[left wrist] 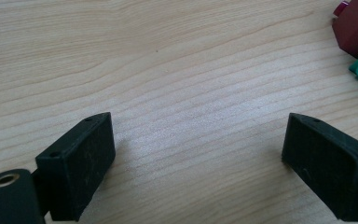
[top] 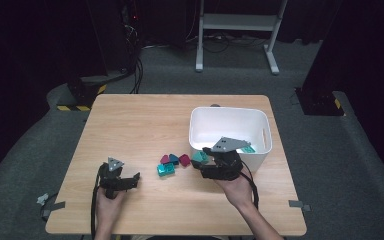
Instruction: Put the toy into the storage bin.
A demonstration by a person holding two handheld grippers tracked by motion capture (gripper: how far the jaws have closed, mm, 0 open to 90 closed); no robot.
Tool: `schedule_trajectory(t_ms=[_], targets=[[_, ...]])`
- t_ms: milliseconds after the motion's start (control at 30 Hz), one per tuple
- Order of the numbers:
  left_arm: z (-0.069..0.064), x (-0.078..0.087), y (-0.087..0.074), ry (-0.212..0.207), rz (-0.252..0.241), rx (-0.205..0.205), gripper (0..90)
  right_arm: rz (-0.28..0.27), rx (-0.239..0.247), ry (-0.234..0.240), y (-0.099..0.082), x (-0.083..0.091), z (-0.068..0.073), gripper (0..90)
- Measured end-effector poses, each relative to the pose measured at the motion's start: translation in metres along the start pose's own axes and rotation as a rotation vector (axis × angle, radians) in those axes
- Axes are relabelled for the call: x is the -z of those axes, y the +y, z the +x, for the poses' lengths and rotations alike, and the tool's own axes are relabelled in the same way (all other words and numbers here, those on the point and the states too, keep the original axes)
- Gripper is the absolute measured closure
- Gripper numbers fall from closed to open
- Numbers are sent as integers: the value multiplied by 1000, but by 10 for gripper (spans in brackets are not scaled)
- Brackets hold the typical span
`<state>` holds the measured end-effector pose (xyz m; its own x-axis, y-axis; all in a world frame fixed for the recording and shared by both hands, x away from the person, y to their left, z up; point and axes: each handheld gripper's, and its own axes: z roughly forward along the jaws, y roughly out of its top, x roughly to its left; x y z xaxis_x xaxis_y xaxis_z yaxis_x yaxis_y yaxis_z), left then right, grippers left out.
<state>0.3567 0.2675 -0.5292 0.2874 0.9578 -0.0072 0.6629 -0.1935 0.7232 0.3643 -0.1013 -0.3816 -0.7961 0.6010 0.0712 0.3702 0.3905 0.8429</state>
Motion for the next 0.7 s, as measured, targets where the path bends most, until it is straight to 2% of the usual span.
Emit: schedule_trajectory(t_ms=[333, 633, 700], targets=[[0, 0, 0, 0, 0, 0, 94, -6, -33, -32, 7, 7, -15, 407], [0, 0, 0, 0, 0, 0, 94, -7, -81, -85, 9, 11, -34, 407], [0, 0, 0, 0, 0, 0, 94, -6, -86, -111, 8, 12, -40, 407]])
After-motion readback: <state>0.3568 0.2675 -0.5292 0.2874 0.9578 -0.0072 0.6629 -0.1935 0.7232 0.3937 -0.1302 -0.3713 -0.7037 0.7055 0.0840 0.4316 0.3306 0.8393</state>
